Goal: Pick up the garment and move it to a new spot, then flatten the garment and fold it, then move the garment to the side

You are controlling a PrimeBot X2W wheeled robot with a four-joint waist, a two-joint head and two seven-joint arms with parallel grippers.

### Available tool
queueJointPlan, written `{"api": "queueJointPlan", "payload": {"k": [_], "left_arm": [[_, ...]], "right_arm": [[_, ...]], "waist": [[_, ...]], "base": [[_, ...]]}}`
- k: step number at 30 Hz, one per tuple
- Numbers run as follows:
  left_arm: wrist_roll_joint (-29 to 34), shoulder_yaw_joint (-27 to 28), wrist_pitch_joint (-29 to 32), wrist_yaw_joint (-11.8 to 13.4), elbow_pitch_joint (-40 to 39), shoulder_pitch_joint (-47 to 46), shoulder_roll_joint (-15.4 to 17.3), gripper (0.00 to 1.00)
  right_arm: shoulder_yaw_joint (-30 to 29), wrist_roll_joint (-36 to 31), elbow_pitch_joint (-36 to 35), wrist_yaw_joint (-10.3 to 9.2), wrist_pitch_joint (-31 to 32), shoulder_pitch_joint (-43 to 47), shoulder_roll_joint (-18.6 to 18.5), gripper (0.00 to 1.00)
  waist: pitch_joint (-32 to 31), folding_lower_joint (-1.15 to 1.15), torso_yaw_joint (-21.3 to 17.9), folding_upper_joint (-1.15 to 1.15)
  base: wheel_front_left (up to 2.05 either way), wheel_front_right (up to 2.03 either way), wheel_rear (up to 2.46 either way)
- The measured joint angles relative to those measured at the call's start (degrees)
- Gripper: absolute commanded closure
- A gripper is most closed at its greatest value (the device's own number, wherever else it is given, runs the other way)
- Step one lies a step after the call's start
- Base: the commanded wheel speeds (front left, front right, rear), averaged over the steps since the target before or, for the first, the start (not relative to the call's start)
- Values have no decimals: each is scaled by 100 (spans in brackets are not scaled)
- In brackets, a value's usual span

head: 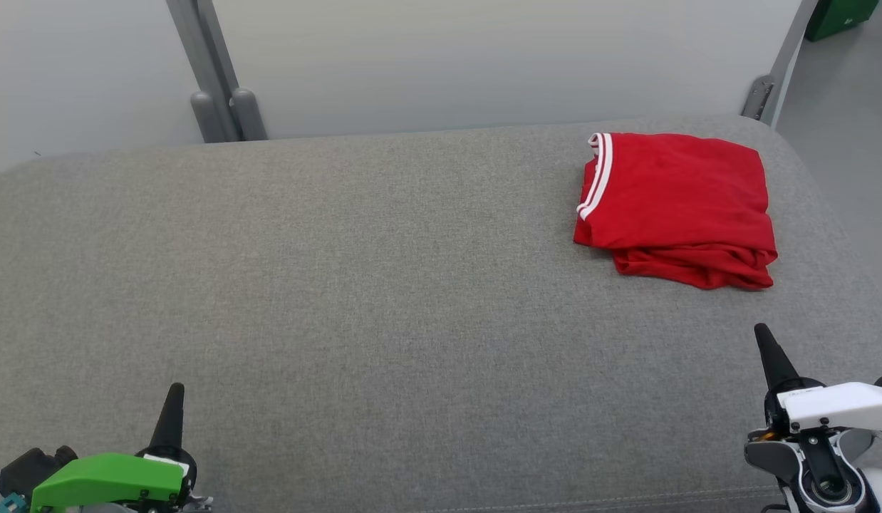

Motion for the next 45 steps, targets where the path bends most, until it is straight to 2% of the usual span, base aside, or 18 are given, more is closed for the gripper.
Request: {"api": "queueJointPlan", "payload": {"k": [30, 45], "left_arm": [[-1991, 342, 566, -142, 65, -452, -81, 100], [-2020, 344, 579, -142, 65, -465, -94, 100]], "right_arm": [[-569, 1958, 21, 393, 578, -416, 311, 100], [-583, 1974, 20, 393, 578, -416, 313, 100]], "waist": [[153, 0, -103, 0], [153, 0, -103, 0]], "base": [[0, 0, 0], [0, 0, 0]]}}
